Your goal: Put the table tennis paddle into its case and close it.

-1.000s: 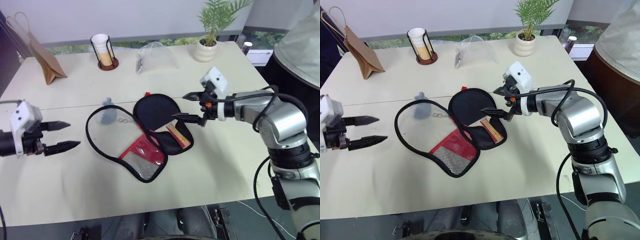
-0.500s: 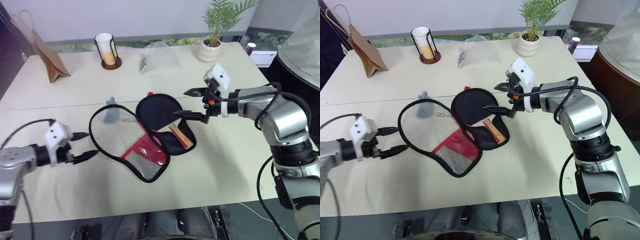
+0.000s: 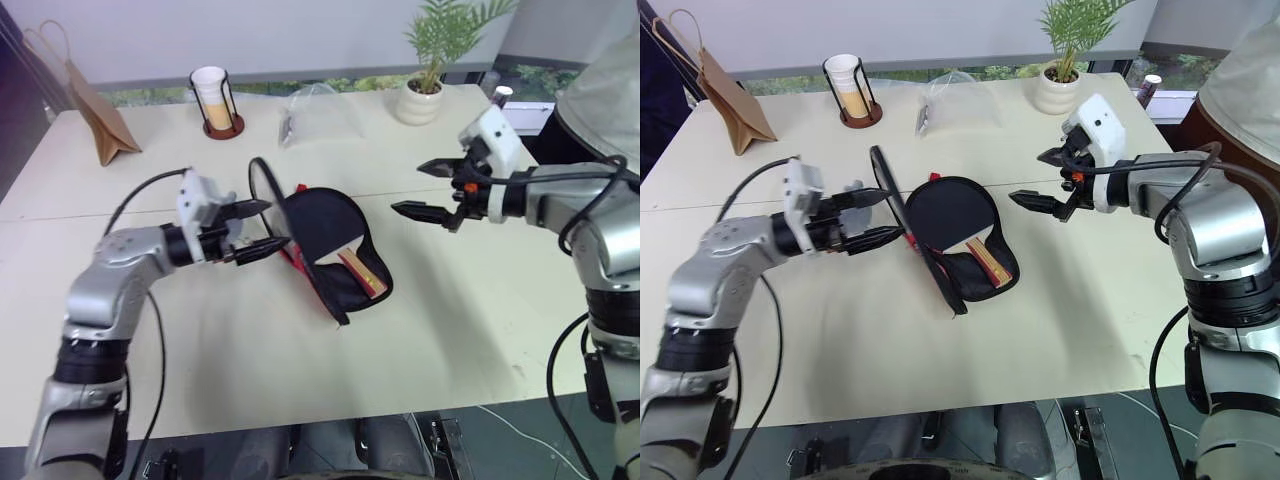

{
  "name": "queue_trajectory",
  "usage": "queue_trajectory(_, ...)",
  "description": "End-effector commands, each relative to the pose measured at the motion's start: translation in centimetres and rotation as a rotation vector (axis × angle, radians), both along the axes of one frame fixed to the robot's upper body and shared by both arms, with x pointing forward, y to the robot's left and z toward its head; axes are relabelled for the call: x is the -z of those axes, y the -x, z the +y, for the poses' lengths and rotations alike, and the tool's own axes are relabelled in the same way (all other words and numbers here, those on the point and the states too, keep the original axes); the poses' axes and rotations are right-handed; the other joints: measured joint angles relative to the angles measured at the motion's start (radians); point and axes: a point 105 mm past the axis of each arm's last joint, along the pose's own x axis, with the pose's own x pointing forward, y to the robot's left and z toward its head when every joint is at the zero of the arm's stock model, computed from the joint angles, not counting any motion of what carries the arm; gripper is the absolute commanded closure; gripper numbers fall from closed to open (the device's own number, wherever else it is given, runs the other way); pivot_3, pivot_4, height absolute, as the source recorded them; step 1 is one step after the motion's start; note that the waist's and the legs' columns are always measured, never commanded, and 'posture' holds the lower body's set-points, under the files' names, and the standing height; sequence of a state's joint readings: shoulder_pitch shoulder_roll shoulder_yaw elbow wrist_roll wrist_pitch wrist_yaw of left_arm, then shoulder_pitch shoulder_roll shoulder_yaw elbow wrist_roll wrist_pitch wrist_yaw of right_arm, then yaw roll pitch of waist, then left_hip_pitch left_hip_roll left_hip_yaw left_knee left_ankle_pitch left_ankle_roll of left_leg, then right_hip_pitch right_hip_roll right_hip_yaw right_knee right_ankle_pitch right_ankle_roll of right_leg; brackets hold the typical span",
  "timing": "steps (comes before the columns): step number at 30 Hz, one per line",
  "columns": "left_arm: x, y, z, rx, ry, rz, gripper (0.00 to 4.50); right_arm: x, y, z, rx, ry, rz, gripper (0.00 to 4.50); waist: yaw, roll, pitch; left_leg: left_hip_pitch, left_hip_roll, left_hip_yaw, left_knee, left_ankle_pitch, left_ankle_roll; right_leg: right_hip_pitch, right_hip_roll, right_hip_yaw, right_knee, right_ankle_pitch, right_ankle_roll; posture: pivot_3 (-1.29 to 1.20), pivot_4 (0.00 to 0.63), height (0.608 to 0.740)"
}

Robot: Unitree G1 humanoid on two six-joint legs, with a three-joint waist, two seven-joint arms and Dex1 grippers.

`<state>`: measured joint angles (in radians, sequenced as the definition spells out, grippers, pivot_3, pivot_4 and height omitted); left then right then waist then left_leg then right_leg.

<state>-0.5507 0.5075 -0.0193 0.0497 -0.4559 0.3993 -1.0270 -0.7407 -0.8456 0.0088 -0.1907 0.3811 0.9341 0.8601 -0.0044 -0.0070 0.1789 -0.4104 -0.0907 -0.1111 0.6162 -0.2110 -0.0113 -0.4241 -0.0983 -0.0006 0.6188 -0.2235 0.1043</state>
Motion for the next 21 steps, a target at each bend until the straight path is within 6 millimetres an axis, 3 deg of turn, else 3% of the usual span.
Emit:
queue_trajectory(1,2.9,-2.3,-2.9,0.014,-0.055,0.021,0.48,-0.6,0.4,-0.7,0.029,-0.056,0.024,0.04,0.001,0.000,0.000,0.000,0.000,0.000,0.000,0.000,0.000,0.000,0.000,0.000,0.000,0.000,0.000,0.00,0.150,0.740)
queue_trajectory(5,5.4,-4.2,-5.3,0.003,-0.143,-0.001,0.48,1.1,0.5,-0.5,0.024,-0.115,0.153,0.04,-0.006,-0.001,0.000,0.000,0.000,0.001,0.001,0.000,0.001,0.000,0.000,0.001,0.000,0.001,0.002,0.00,0.150,0.740)
queue_trajectory(8,5.4,-4.7,-5.5,0.004,-0.149,-0.023,0.48,2.2,0.5,-0.2,0.008,-0.121,0.217,0.04,-0.011,-0.001,0.000,0.000,0.000,0.001,0.001,-0.001,0.001,-0.001,0.000,0.001,0.000,0.001,0.002,0.00,0.150,0.740)
queue_trajectory(14,1.2,-3.4,-3.3,0.017,-0.058,-0.101,0.48,5.8,-0.2,1.1,-0.041,-0.161,0.404,0.04,-0.011,-0.001,0.000,0.000,0.000,0.001,0.001,-0.001,0.001,-0.001,0.000,0.001,0.001,0.002,0.002,0.00,0.150,0.740)
queue_trajectory(21,-3.0,1.7,-0.2,0.079,-0.016,-0.118,0.48,8.4,-0.6,2.6,-0.116,-0.163,0.542,0.04,-0.011,0.000,0.000,0.000,0.000,0.000,0.001,-0.001,0.001,-0.001,0.000,0.001,0.001,0.002,0.002,0.00,0.150,0.740)
